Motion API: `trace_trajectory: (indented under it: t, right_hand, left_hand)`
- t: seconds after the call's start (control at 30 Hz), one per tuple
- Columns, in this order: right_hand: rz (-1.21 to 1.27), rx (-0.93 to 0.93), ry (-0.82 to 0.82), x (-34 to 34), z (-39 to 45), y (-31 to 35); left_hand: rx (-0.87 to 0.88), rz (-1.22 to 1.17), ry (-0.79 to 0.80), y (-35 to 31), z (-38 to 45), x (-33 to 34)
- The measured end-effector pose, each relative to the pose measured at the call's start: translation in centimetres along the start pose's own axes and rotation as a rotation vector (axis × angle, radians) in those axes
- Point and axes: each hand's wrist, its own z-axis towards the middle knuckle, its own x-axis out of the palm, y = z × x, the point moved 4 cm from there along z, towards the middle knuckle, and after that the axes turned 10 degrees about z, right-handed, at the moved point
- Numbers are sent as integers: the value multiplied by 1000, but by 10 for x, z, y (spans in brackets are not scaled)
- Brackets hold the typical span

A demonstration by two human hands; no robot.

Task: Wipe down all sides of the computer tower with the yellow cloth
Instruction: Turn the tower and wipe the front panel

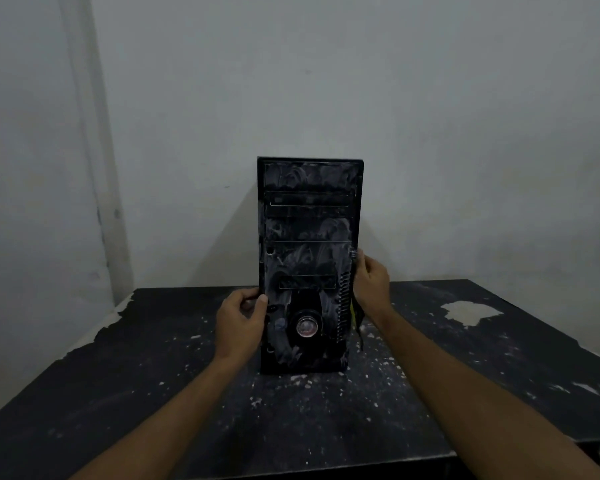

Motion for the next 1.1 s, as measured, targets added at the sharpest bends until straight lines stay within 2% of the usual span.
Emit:
trace_trajectory:
  t: [0.13, 0.23, 0.4, 0.53, 0.67, 0.8, 0.93, 1.1]
  right_hand:
    - [69, -26, -86, -15, 5, 19]
    - [185, -25, -145, -24, 19, 48]
    - [263, -148, -130, -23, 36, 108]
    - [242, -218, -75, -25, 48, 140]
    - [26, -373, -36, -31, 55, 163]
    - [-72, -525, -44, -38, 61, 188]
    - [-300, -664, 101, -28, 61, 201]
    - [-524, -785, 184, -25, 55, 186]
  left_hand:
    - [51, 2, -34, -5, 19, -13]
    - [112, -11, -100, -33, 45, -31]
    - [315, -21, -113, -94, 88, -50]
    - [375, -72, -201, -131, 117, -65]
    - [380, -121, -221, -149, 143, -73]
    - [426, -159, -101, -164, 157, -74]
    - [475, -96, -19, -164, 157, -65]
    - [528, -100, -23, -156, 156, -60]
